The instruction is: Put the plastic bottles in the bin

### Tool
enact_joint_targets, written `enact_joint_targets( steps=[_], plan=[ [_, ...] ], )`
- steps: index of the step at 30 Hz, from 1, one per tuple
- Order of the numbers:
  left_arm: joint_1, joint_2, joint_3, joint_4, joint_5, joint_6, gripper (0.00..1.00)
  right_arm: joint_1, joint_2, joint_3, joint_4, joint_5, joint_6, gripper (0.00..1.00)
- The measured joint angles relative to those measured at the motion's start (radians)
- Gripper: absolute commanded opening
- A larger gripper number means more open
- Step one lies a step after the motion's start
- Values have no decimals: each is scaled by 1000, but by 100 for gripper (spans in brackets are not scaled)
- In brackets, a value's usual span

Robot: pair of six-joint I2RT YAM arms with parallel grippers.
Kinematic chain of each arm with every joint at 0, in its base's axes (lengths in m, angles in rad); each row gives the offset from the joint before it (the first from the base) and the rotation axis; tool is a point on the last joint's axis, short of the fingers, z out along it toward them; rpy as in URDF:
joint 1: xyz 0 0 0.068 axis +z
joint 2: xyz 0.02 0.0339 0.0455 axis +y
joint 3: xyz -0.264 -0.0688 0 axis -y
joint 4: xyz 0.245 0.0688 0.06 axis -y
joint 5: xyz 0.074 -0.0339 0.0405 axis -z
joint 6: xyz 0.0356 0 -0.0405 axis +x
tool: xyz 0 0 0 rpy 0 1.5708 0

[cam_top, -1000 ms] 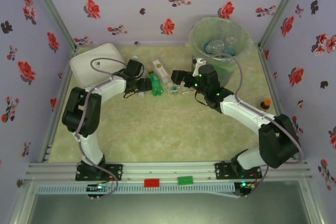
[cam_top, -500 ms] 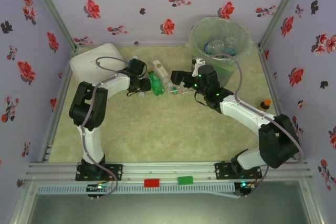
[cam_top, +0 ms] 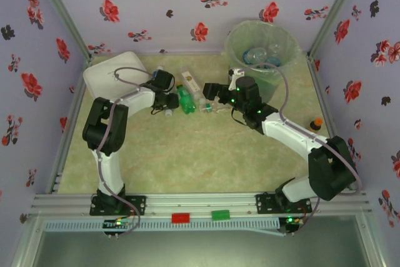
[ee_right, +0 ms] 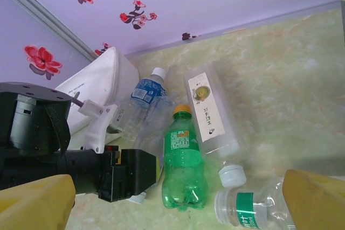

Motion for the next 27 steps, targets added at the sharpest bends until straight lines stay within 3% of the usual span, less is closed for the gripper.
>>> enact_joint_targets(
  steps=[4, 8, 17, 27],
  plan=[
    [0, -54, -63, 21, 5, -4, 48, 0, 0, 7, -10, 0, 0, 100],
    [-4, -210, -172, 65, 32, -19, 48, 0, 0, 27, -18, -3, 1, 99],
    [-77, -571, -426, 437, 159, -40, 50, 4, 45, 64, 66, -82, 57, 100],
    [-149, -618, -520, 712, 285, -64, 49, 9, 75, 69, 184, -189, 117, 99]
  ],
)
